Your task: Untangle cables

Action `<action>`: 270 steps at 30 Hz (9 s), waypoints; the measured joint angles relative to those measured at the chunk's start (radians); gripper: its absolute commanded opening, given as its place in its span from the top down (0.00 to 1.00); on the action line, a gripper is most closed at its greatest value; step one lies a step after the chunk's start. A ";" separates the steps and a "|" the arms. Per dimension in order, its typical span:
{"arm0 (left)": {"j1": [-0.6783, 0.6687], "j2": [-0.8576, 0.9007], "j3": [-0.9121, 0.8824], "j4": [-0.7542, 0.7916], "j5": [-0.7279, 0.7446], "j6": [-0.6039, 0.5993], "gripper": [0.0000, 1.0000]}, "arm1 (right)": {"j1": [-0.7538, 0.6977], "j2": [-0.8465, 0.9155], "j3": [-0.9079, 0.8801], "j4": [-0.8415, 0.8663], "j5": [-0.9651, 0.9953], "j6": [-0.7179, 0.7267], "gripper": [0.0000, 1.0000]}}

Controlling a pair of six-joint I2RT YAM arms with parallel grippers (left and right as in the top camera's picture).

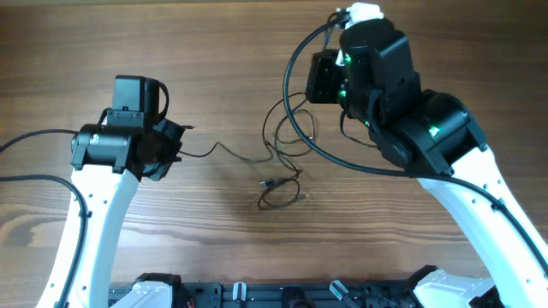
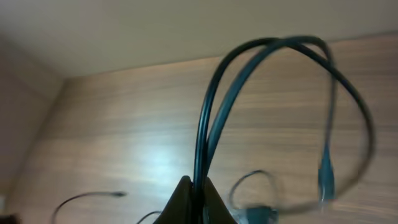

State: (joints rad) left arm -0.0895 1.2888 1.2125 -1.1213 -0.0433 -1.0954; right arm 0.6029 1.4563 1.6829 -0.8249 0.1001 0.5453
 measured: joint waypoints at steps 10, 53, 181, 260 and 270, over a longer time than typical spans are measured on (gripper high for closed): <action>0.000 0.000 0.000 0.109 0.162 0.003 0.96 | 0.000 0.016 -0.029 -0.212 0.132 0.067 0.06; 0.298 -0.112 -0.001 0.028 0.307 0.074 0.96 | 0.228 0.523 -0.368 0.323 -0.268 0.589 0.27; 0.253 -0.086 0.199 0.293 0.890 0.900 0.96 | 0.188 0.478 0.479 0.381 -0.451 0.370 0.85; 0.607 0.911 0.201 1.137 -0.007 0.613 0.28 | -0.046 0.398 0.480 -0.682 -0.459 -0.132 0.01; 0.614 0.983 0.194 1.545 0.158 0.791 0.88 | -0.046 0.398 0.480 -0.707 -0.459 -0.132 0.00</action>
State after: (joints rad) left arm 0.5247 2.2719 1.4063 0.4232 0.1150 -0.3046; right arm 0.5568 1.8545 2.1624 -1.5322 -0.3592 0.4133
